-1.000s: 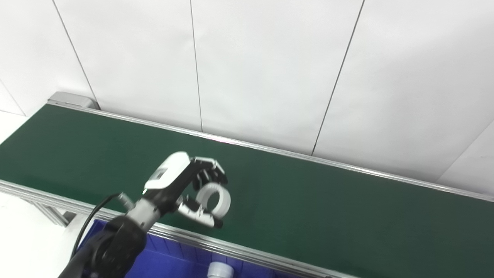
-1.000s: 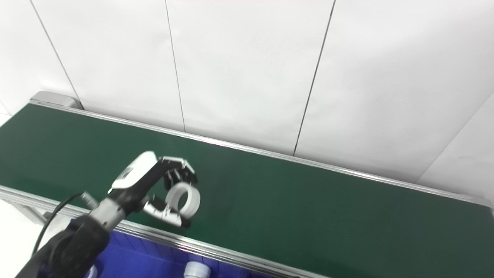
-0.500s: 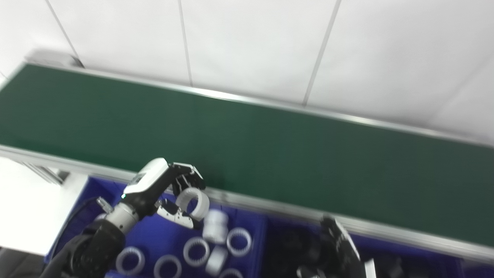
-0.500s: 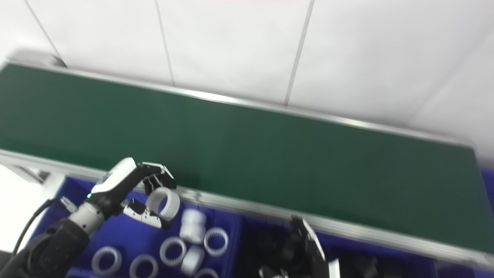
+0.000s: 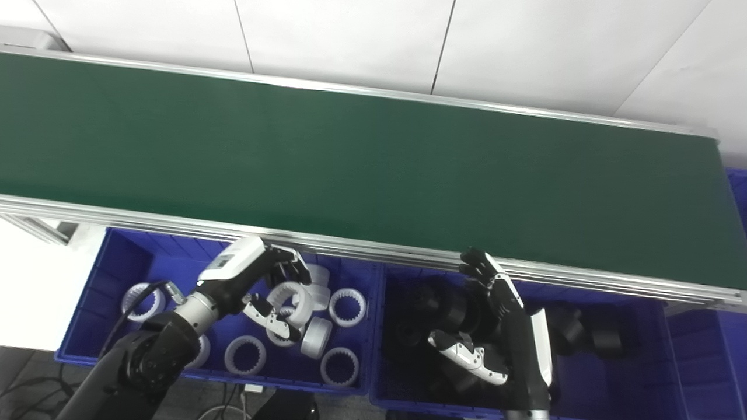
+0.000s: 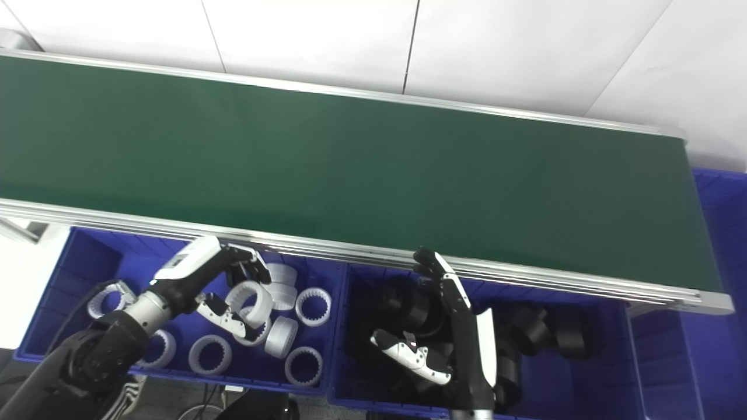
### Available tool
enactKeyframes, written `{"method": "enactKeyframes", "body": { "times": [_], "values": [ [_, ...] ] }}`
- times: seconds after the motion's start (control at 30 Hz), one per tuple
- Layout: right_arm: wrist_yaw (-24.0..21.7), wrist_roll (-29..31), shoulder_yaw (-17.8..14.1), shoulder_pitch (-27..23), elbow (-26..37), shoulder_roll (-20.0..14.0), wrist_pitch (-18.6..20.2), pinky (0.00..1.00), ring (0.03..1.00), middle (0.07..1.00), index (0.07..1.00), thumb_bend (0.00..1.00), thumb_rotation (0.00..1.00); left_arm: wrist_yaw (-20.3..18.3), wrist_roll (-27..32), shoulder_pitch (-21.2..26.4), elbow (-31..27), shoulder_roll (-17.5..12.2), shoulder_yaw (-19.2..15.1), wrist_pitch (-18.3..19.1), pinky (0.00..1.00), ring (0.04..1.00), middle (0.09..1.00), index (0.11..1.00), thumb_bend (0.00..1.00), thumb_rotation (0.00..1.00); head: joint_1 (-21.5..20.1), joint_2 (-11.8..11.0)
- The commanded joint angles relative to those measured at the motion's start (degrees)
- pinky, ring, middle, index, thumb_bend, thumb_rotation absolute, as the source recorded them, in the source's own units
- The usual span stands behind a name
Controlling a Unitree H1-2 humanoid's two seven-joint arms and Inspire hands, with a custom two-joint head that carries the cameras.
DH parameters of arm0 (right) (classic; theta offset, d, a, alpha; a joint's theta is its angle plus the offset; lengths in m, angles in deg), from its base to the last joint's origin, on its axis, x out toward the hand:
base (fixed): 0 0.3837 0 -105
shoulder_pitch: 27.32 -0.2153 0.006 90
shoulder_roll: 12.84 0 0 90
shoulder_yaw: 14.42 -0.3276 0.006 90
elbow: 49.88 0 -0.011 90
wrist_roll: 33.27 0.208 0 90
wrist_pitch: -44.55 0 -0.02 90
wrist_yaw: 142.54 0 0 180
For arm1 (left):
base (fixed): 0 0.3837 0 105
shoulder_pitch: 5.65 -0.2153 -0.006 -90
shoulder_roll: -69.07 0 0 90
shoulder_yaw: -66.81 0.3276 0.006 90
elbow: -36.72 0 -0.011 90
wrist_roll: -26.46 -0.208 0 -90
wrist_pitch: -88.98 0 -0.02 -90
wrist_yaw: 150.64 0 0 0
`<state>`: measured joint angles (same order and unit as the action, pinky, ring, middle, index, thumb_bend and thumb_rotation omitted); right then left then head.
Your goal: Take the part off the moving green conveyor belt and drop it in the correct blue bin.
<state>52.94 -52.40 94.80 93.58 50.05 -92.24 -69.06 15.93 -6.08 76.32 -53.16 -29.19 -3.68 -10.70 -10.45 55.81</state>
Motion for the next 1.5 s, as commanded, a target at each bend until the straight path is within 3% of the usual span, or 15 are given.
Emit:
{"method": "enactKeyframes", "body": {
  "times": [0.0,0.03,0.17,0.2,0.23,0.3,0.47,0.53,0.67,0.97,1.03,1.17,1.47],
  "values": [
    [-1.0,-0.5,-0.4,0.7,1.9,1.1,-1.1,0.73,0.790,0.827,0.847,0.74,0.49,-1.1,-1.8,1.2,-1.8,-1.5,0.8,-0.3,0.49,0.489,0.562,0.526,0.50,0.03,-0.2,-0.1],
    [-1.2,-0.5,-0.6,0.7,1.9,1.3,-1.1,0.73,0.789,0.827,0.847,0.74,0.49,-1.5,-2.6,1.1,-2.2,-1.7,1.1,0.3,0.52,0.570,0.630,0.511,0.50,0.06,-0.2,-0.1],
    [-2.2,-0.7,-1.1,0.9,2.1,2.1,-0.6,0.72,0.788,0.830,0.849,0.73,0.48,-3.5,-4.1,0.8,-4.2,-2.0,1.0,2.4,0.69,0.779,0.810,0.783,0.56,0.44,-0.6,-0.1],
    [-2.4,-0.6,-1.2,0.9,2.1,2.3,-0.5,0.72,0.788,0.830,0.849,0.73,0.47,-4.6,-2.0,0.6,-4.4,-2.0,0.6,2.7,0.71,0.798,0.827,0.803,0.57,0.47,-1.0,-0.2],
    [-2.6,-0.6,-1.3,1.0,2.1,2.5,-0.5,0.72,0.787,0.830,0.849,0.73,0.47,-5.4,-0.5,0.5,-4.6,-1.9,0.3,2.9,0.75,0.842,0.869,0.841,0.60,0.58,-1.0,-0.2],
    [-3.0,-0.6,-1.6,1.1,2.1,2.9,-0.4,0.73,0.792,0.833,0.850,0.73,0.47,-7.5,6.9,0.1,-4.7,-1.7,-0.9,1.8,0.81,0.895,0.926,0.886,0.64,0.74,-2.0,-0.3],
    [-4.7,-0.7,-1.9,1.4,2.3,3.5,1.7,0.75,0.818,0.854,0.863,0.74,0.49,-13.3,26.7,-1.5,-4.2,-0.4,-2.9,-1.0,0.89,0.935,0.948,0.909,0.70,0.88,-3.2,-0.9],
    [-5.2,-0.6,-1.9,1.4,2.2,3.4,2.4,0.76,0.824,0.858,0.868,0.74,0.49,-14.2,29.3,-2.0,-4.6,-0.2,-3.0,-0.7,0.90,0.944,0.950,0.915,0.71,0.90,-3.4,-1.1],
    [-6.3,-1.0,-2.1,1.6,2.4,3.5,3.6,0.77,0.830,0.863,0.878,0.74,0.50,-15.6,32.0,-2.4,-5.3,-0.1,-2.9,0.5,0.99,0.988,0.968,0.939,0.83,0.90,-3.8,-1.4],
    [-8.1,-1.3,-2.5,2.3,3.5,3.7,7.0,0.78,0.840,0.871,0.888,0.75,0.50,-19.3,40.3,-3.1,-1.2,1.8,-2.8,-6.6,0.99,0.995,0.984,0.957,0.81,0.80,-4.1,-1.6],
    [-8.8,-1.5,-2.4,2.5,4.3,3.8,8.9,0.79,0.852,0.880,0.896,0.75,0.52,-20.0,42.1,-3.5,-0.3,2.5,-3.0,-8.2,0.98,0.991,0.988,0.965,0.79,0.72,-4.3,-1.7],
    [-9.3,-1.6,-2.4,2.7,4.8,3.9,10.4,0.81,0.863,0.886,0.899,0.74,0.49,-19.2,41.7,-4.3,0.6,3.3,-3.6,-11.3,0.98,0.995,0.998,0.986,0.79,0.66,-4.4,-1.8],
    [-9.8,-1.5,-2.6,3.0,5.1,4.2,11.6,0.83,0.872,0.885,0.900,0.73,0.44,-17.0,41.1,-6.6,-0.3,5.1,-4.9,-12.6,1.00,1.000,1.000,1.000,0.80,0.55,-4.7,-2.0]
  ]
}}
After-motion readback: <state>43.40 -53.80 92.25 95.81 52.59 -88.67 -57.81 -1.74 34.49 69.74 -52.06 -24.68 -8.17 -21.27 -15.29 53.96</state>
